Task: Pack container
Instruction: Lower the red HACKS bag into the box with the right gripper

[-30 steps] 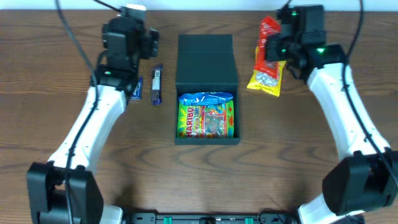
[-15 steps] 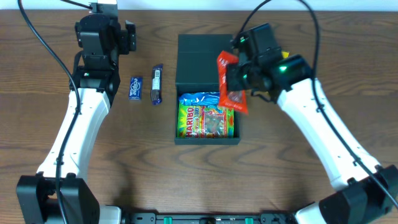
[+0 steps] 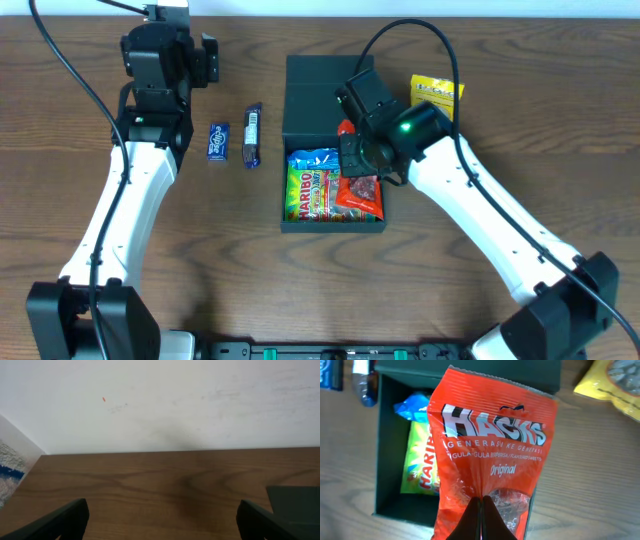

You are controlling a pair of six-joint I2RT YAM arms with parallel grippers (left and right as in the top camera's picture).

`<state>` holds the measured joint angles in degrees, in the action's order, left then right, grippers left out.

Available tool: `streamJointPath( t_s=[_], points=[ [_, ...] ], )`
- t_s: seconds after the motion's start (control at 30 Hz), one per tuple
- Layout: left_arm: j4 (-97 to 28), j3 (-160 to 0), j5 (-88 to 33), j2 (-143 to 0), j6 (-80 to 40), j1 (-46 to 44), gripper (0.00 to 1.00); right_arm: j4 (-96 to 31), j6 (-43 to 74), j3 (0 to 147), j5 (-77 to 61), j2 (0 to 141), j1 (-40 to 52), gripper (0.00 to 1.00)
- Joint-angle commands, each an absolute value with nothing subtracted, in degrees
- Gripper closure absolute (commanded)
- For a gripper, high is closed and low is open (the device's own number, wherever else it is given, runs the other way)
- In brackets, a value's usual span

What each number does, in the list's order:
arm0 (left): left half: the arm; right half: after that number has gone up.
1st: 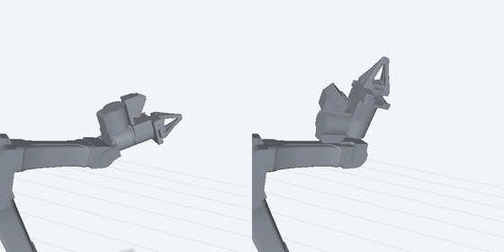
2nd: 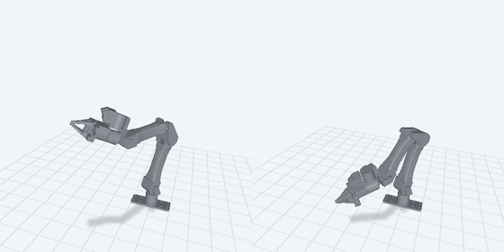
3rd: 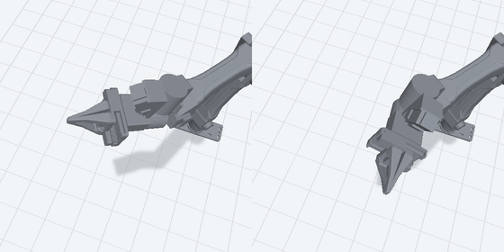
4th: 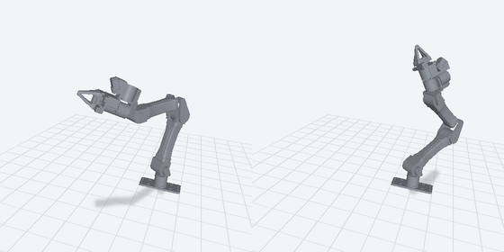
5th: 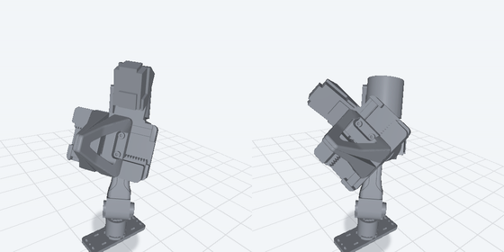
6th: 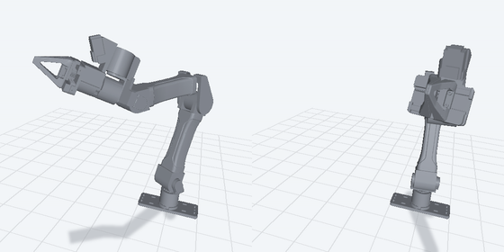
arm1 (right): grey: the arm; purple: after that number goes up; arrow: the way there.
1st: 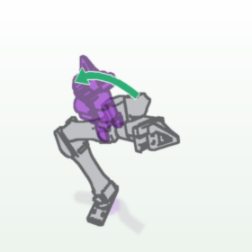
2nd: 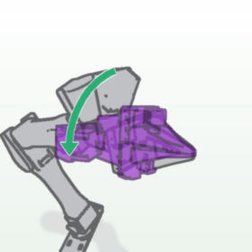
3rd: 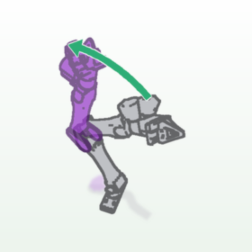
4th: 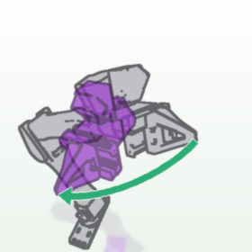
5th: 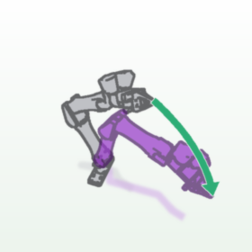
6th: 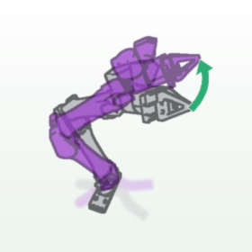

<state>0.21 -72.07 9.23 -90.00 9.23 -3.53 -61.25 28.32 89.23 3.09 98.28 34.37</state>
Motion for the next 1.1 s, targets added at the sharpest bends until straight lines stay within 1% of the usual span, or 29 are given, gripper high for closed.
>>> streamJointPath(
  t_s=[0.0, 0.23, 0.4, 0.5, 0.57, 0.63, 0.7, 0.77, 0.97, 1.07],
  points=[
    [0.32, -73.58, 9.58, -89.1, 9.85, -3.29, 0.05, -61.08, 30.37, 89.17, 6.09, 99.98, 36.18, 0.98],
    [0.32, -73.58, 9.56, -89.1, 9.85, -3.29, 0.05, -60.64, 29.5, 89.17, 6.48, 104.92, 36.67, 0.99],
    [0.34, -73.58, 9.58, -89.1, 9.87, -3.29, 0.05, -60.6, 28.91, 89.19, 9.02, 105.43, 36.77, 0.98],
    [0.32, -73.58, 9.58, -89.1, 9.85, -3.29, 0.05, -58.76, 22.57, 89.25, 8.78, 105.34, 36.8, 0.99],
    [0.32, -73.58, 9.61, -89.1, 9.87, -3.29, 0.05, -57.54, 16.19, 89.43, 7.27, 105.32, 36.8, 0.99],
    [0.34, -73.58, 9.61, -89.1, 9.87, -3.27, 0.05, -57.39, 7.07, 89.58, 3.68, 105.32, 36.8, 0.99],
    [0.43, -73.58, 9.61, -89.1, 9.87, -3.27, 0.05, -58.0, 3.6, 89.58, 3.53, 105.32, 36.77, 0.99],
    [0.54, -73.58, 9.61, -89.1, 9.87, -3.27, 0.05, -58.26, 5.28, 89.56, 4.1, 105.32, 36.56, 0.99],
    [0.56, -73.58, 9.61, -89.1, 9.87, -3.27, 0.05, -62.0, 18.15, 89.56, 4.71, 105.32, 36.12, 0.99],
    [0.73, -73.58, 9.58, -89.1, 9.85, -3.27, 0.05, -64.53, 24.05, 89.58, 7.31, 105.32, 36.8, 0.98]
  ],
)
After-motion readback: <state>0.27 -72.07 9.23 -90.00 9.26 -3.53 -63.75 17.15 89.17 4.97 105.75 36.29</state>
